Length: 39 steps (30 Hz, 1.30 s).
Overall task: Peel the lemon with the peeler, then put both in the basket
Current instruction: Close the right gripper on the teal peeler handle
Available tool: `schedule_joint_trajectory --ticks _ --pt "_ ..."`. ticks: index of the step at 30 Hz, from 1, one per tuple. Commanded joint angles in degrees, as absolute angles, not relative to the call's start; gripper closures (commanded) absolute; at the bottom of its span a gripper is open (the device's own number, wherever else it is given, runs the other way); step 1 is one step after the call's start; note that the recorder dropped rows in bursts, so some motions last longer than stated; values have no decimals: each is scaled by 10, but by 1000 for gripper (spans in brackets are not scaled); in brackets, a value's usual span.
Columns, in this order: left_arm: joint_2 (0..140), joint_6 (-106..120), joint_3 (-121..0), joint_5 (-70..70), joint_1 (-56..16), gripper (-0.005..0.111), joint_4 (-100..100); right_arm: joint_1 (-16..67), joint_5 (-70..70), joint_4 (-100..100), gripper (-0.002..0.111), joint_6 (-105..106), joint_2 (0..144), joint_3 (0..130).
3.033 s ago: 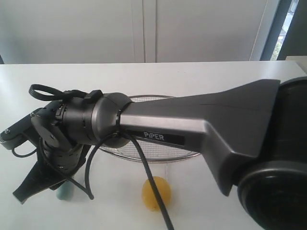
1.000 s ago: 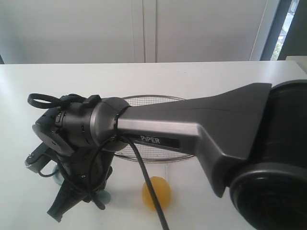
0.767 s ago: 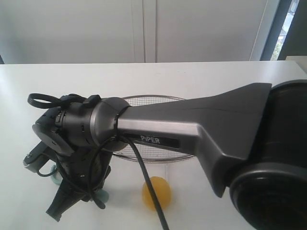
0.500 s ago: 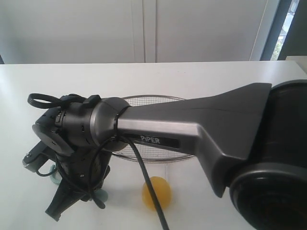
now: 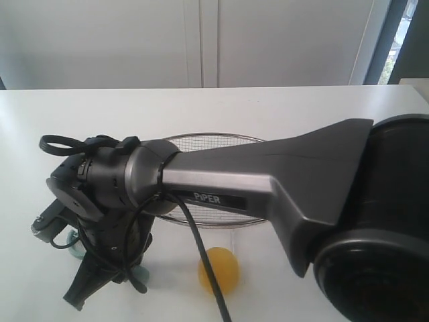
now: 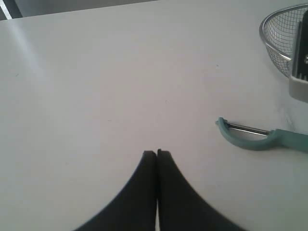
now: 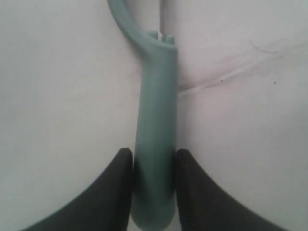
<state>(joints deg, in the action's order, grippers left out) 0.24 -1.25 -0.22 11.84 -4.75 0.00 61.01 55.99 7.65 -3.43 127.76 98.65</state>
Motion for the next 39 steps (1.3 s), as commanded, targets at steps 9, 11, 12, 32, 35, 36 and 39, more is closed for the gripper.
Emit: schedule_joint_trajectory --ticks 9,11,12,32,35,36,39 --pt "0 -13 0 120 -47 107 3 610 566 76 87 -28 1295 986" --pt "0 -13 0 120 -47 107 3 610 565 76 82 -28 1295 986" --pt "0 -13 0 120 -47 107 3 610 563 76 79 -28 1295 986" --pt "0 -13 0 120 -47 107 3 610 555 77 108 -37 1295 987" --pt "0 -13 0 120 -47 107 3 610 555 78 108 -37 1282 987" --pt "0 -13 0 120 -47 107 3 610 555 78 108 -37 1276 987" --pt "0 -13 0 120 -47 107 3 603 557 82 108 -37 1252 987"
